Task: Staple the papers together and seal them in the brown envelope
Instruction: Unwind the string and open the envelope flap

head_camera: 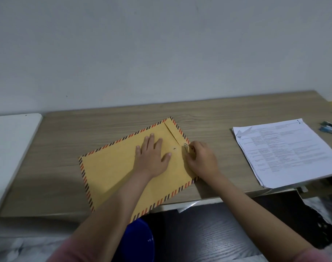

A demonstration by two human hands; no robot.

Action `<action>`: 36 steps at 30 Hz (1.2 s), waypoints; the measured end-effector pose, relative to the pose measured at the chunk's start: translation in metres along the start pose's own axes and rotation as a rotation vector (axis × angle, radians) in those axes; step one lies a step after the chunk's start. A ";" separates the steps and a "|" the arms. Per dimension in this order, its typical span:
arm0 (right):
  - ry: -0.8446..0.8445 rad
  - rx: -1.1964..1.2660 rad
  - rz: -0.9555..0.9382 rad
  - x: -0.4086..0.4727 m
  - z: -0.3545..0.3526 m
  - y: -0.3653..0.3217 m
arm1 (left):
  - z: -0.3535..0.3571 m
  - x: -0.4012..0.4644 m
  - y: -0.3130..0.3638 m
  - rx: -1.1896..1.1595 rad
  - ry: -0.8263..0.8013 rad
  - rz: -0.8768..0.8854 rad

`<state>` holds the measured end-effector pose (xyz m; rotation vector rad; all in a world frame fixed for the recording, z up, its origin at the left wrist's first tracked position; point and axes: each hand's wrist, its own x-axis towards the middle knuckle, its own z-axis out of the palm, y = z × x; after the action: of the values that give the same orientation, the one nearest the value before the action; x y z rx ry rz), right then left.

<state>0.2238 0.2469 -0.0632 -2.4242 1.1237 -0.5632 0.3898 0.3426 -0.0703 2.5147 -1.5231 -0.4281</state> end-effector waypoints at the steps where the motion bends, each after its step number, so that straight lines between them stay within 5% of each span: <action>1: -0.005 -0.001 0.005 -0.002 -0.002 0.000 | 0.004 -0.001 0.001 0.013 0.001 0.003; 7: -0.060 0.078 0.124 -0.008 -0.011 0.005 | 0.010 0.000 -0.001 0.083 0.027 0.076; 22: -0.006 0.141 0.085 0.003 -0.030 0.011 | 0.012 0.002 -0.006 0.105 0.046 0.134; 30: -0.182 0.004 0.108 -0.007 -0.035 0.037 | 0.009 0.007 -0.009 0.125 0.008 0.190; 36: -0.135 -0.068 0.038 -0.013 -0.038 0.054 | 0.001 0.003 0.016 0.134 0.061 0.298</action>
<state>0.1624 0.2177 -0.0617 -2.4517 1.1457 -0.3489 0.3774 0.3326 -0.0671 2.3125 -1.9193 -0.2096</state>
